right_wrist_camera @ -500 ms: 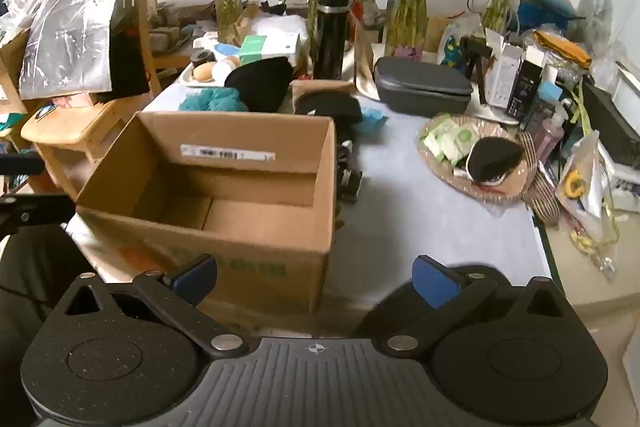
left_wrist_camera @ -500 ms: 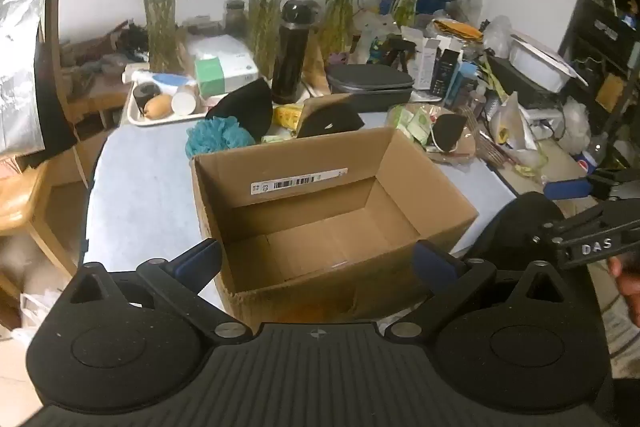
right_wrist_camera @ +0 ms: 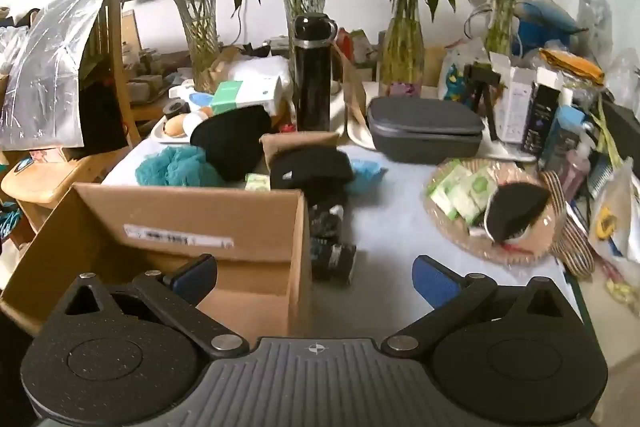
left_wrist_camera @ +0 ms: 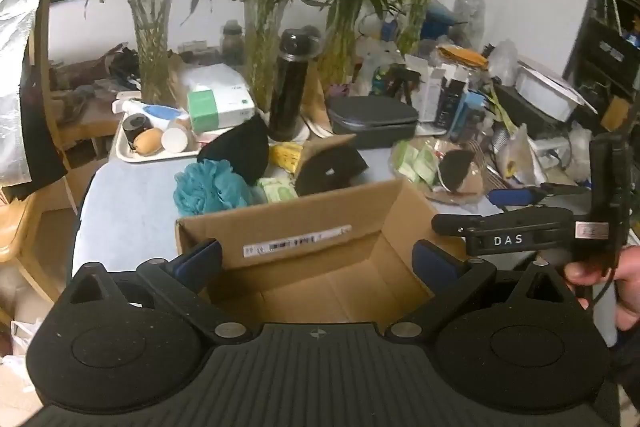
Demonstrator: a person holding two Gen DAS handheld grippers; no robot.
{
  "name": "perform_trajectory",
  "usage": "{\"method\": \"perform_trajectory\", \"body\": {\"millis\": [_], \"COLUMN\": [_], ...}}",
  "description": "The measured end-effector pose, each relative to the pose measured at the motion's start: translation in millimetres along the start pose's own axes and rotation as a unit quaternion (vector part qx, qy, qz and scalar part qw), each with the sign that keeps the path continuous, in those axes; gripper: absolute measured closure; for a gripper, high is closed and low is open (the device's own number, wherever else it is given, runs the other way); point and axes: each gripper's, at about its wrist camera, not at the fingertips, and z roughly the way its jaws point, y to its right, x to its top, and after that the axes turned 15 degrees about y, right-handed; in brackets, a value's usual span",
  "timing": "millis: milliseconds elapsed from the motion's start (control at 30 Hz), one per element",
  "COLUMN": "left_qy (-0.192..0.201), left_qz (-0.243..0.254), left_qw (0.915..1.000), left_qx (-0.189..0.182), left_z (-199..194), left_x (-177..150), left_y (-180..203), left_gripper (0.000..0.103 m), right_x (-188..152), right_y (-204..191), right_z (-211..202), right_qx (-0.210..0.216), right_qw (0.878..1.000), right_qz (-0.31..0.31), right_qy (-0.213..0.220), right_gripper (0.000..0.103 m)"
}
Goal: Organize soft objects
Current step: 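Move the left tool toward the teal mesh bath sponge on the table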
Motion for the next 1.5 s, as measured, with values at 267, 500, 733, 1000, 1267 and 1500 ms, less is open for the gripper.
{"method": "perform_trajectory", "body": {"millis": [267,500,733,1000,1267,1500], "left_qy": [-0.014,0.0,-0.002,0.012,0.013,0.003], "left_qz": [-0.005,-0.001,0.009,-0.015,-0.051,-0.051], "left_qw": [0.9997,0.9999,0.9989,0.9983,0.9974,0.9979], "left_qx": [0.019,0.017,0.045,0.054,0.05,0.038], "left_z": [15,22,37,49,71,90], "left_x": [7,23,34,38,31,22], "left_y": [-11,-26,-52,-88,-118,-133], "left_gripper": [0.0,0.0,0.0,0.0,0.0,0.0], "right_x": [30,63,76,63,43,25], "right_y": [-34,-28,-7,14,43,49], "right_z": [14,25,48,84,123,161], "right_qx": [0.022,0.06,0.064,0.028,0.045,0.09], "right_qw": [0.997,0.997,0.998,0.997,0.999,0.995], "right_qz": [-0.062,-0.033,-0.018,-0.065,-0.002,0.032], "right_qy": [-0.032,-0.035,-0.023,-0.012,-0.012,-0.023], "right_gripper": [0.0,0.0,0.0,0.0,0.0,0.0]}}
